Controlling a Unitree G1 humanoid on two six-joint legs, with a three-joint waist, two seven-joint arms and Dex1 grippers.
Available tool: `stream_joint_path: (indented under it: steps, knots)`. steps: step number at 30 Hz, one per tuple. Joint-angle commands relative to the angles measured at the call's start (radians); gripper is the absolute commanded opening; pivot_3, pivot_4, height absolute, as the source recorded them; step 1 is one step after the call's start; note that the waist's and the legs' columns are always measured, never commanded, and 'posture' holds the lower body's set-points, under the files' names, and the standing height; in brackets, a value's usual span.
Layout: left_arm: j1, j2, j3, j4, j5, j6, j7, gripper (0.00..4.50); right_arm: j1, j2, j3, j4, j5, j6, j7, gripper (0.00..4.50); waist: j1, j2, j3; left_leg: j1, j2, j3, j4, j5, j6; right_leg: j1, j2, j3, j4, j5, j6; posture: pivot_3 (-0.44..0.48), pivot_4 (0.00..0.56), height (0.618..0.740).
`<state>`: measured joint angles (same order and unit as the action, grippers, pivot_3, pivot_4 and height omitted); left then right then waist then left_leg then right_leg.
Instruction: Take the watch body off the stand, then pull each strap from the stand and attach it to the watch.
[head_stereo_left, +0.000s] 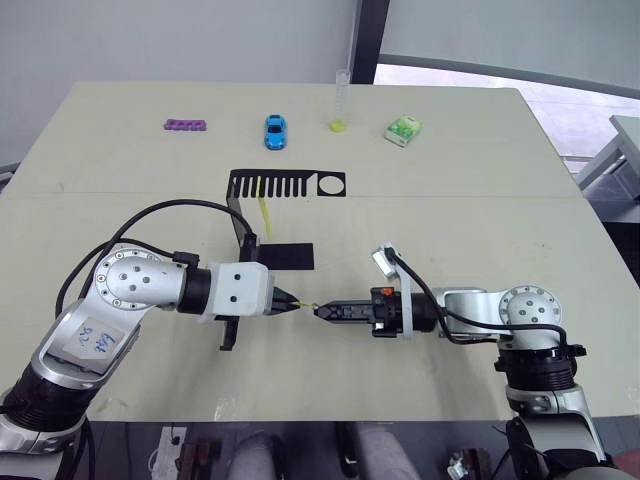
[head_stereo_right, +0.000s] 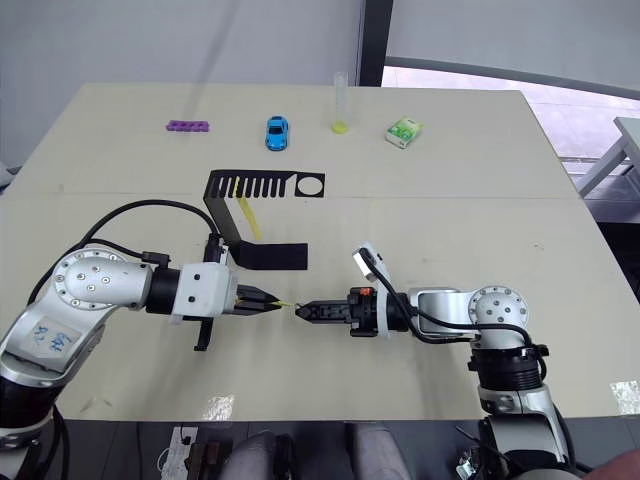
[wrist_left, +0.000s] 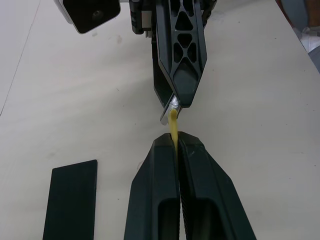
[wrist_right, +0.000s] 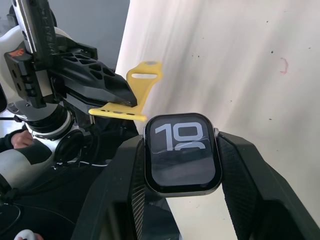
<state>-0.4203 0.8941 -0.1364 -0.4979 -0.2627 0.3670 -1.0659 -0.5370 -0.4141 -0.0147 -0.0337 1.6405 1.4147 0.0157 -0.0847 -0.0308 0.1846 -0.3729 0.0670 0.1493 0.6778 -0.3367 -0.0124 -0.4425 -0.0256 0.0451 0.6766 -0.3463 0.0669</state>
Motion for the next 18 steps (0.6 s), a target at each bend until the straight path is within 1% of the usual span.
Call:
stream_joint_path:
  steps: [1,18]
  knots:
    - [-0.009,-0.008,0.002,-0.014,0.006,0.003,0.008,0.00,-0.003,-0.013,0.007,-0.026,0.051,-0.021,-0.008,1.60,0.000,0.000,0.000,0.000,0.000,0.000,0.000,0.000,0.000,0.000,0.000,0.000,0.000,0.000,0.000,0.000,0.150,0.740]
    - [0.010,-0.010,-0.003,-0.025,0.007,0.020,0.003,0.00,0.003,-0.052,0.059,-0.031,0.106,-0.076,-0.026,1.60,0.000,0.000,0.000,0.000,0.000,0.000,0.001,0.000,0.000,0.000,0.000,0.000,0.001,0.000,0.000,0.000,0.150,0.740]
